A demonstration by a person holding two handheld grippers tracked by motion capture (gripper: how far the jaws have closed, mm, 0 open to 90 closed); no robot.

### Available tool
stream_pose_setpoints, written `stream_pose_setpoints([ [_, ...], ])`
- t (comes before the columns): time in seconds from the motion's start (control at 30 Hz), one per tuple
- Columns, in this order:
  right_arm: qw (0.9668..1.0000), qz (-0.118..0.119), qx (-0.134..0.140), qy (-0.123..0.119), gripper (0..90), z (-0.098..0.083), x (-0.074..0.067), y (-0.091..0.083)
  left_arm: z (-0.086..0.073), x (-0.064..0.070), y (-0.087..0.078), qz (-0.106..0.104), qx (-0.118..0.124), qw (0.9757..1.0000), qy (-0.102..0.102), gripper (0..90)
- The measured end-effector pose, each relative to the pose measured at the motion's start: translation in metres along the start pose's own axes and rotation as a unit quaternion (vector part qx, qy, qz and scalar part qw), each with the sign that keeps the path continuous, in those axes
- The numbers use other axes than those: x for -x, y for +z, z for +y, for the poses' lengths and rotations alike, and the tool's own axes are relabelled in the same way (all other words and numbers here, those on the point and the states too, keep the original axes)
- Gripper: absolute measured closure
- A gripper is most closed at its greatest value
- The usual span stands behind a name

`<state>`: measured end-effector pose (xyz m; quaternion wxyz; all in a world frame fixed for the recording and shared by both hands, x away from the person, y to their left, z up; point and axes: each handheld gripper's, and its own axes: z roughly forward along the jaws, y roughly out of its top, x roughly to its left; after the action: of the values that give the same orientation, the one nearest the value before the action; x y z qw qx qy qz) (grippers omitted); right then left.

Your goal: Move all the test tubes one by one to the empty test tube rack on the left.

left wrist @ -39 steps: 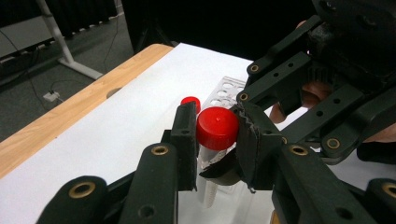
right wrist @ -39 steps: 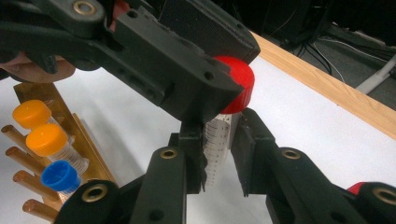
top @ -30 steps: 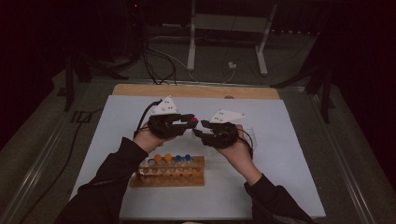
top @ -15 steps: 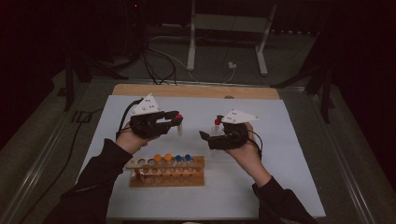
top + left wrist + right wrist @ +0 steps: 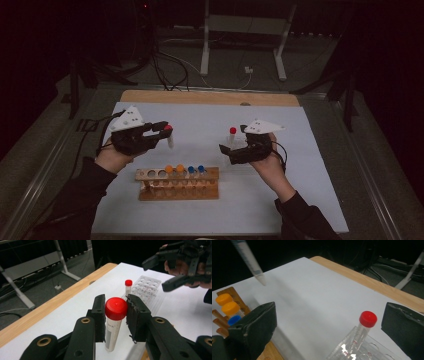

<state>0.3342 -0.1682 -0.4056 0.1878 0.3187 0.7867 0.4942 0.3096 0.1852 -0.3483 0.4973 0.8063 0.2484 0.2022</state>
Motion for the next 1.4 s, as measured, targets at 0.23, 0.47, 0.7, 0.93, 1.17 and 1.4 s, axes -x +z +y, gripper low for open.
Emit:
stream_pose_setpoints([
  [0.23,1.0000,-0.005,0.000,0.001,0.0,-0.001,0.002,-0.003,-0.010,0.002,-0.025,0.011,0.000,0.9999,-0.005,70.9],
  [0.47,1.0000,-0.003,-0.003,0.008,0.0,-0.004,0.004,-0.002,-0.017,0.006,-0.045,0.010,0.004,0.9999,-0.012,70.9],
  [0.7,0.9999,-0.007,-0.003,0.012,0.0,-0.006,0.007,-0.004,-0.027,0.017,-0.045,-0.010,0.003,0.9998,-0.015,70.9],
  [0.93,0.9999,-0.007,-0.004,0.015,0.0,-0.009,0.009,-0.005,-0.039,0.024,-0.037,-0.029,0.001,0.9993,-0.024,70.9],
  [1.17,0.9998,-0.007,-0.003,0.017,0.0,-0.009,0.010,-0.007,-0.057,0.026,-0.025,-0.034,-0.011,0.9987,-0.036,70.9],
  [1.4,0.9998,-0.007,-0.005,0.019,0.0,-0.011,0.012,-0.008,-0.080,0.027,-0.014,-0.039,-0.019,0.9976,-0.053,70.9],
])
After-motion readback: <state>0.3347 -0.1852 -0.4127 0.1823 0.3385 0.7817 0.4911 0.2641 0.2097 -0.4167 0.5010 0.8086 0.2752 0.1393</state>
